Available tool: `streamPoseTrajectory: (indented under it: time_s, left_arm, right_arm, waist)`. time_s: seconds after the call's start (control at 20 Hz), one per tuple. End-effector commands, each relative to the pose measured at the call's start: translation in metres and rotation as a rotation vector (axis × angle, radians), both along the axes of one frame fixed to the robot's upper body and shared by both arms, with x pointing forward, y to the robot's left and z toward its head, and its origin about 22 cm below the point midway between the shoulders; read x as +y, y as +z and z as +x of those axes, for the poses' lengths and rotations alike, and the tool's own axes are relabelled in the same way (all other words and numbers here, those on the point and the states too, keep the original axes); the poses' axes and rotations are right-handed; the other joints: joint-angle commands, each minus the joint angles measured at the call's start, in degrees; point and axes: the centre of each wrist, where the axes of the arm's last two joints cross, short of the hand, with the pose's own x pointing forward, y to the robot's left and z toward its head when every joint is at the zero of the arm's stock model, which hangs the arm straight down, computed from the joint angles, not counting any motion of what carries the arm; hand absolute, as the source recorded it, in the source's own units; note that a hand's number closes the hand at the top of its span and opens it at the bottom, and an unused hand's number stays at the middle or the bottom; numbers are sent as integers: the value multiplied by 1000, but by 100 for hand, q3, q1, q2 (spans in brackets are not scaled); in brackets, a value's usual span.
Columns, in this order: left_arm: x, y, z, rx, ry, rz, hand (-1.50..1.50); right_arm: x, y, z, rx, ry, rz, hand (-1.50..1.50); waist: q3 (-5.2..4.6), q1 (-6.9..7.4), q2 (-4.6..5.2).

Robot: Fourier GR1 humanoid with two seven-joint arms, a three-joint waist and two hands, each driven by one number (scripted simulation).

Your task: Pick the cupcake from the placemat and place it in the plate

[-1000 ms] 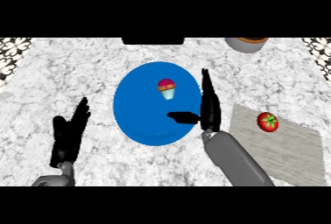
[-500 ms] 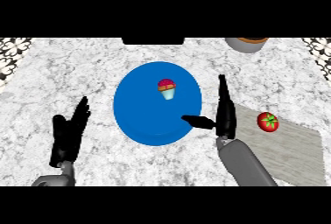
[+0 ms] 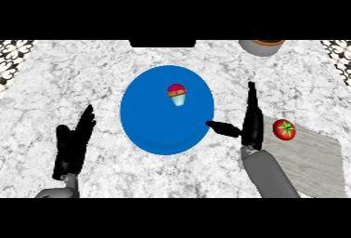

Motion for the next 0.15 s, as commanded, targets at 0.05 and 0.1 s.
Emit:
streamPoseTrajectory:
  time_s: [0.05, 0.1]
  left_arm:
    - [12, -7, -11, -15, 3, 5, 0]
    - [5, -2, 8, 21, 1, -3, 0]
  right_arm:
    - [-9, -6, -22, 25, -19, -37, -150]
    - [-18, 1, -13, 37, -44, -44, -150]
  waist:
    - [-1, -9, -4]
    - [-1, -15, -2]
